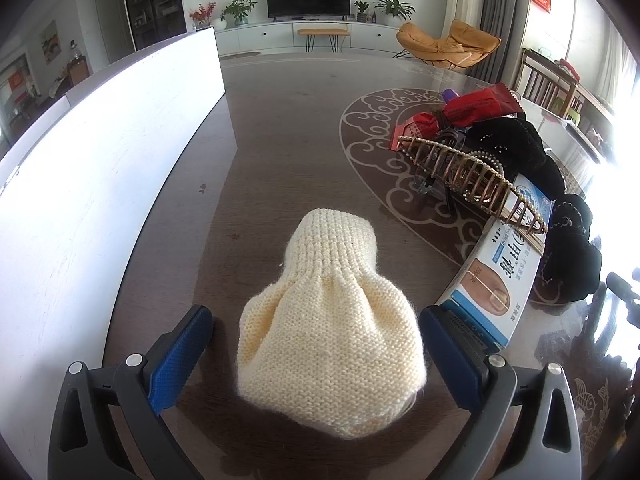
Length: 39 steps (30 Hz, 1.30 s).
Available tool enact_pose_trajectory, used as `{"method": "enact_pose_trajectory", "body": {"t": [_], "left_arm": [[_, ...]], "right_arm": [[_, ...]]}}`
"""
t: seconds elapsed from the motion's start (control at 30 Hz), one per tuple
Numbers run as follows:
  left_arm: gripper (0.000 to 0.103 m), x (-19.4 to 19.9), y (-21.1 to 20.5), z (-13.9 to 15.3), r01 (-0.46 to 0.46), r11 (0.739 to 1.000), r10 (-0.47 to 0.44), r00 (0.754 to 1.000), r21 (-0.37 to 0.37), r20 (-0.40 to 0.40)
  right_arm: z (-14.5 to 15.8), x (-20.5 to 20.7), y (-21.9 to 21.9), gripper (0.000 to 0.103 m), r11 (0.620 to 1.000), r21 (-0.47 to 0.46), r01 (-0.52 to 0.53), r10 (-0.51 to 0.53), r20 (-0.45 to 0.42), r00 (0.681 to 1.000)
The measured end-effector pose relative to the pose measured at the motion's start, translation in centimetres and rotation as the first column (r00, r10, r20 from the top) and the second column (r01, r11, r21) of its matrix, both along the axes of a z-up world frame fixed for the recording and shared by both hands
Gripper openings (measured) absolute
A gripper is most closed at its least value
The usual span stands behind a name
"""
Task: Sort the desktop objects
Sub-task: 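Lift the cream knitted hat with the left tool and hold it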
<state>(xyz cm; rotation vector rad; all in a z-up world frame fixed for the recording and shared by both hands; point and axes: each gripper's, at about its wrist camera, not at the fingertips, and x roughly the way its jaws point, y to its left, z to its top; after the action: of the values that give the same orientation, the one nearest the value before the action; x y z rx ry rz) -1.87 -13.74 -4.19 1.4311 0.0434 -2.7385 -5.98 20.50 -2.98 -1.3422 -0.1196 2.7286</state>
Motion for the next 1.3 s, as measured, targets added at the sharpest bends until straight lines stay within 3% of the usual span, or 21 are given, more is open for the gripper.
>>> {"method": "enact_pose_trajectory", "body": {"t": [0.23, 0.53, 1.3], "left_arm": [[0.103, 0.1, 0.0, 0.0, 0.002, 1.0, -0.002, 1.0, -0.001, -0.001], [0.103, 0.0, 0.0, -0.1, -0.002, 1.0, 0.002, 1.0, -0.003, -0.001], [0.103, -0.1, 0.2, -0.3, -0.015, 1.0, 0.015, 1.0, -0.006, -0.005]], "right_arm": [[-0.1, -0.1, 0.4, 0.103, 1.0, -0.03, -0.003, 0.003, 0.007, 1.0], [0.0, -0.1, 1.5, 0.103, 0.988, -0.151, -0.026, 0.028, 0.008, 1.0], [-0.2, -0.3, 0.9, 0.103, 0.994, -0.103, -0.025, 0.028, 0.029, 0.999]]}}
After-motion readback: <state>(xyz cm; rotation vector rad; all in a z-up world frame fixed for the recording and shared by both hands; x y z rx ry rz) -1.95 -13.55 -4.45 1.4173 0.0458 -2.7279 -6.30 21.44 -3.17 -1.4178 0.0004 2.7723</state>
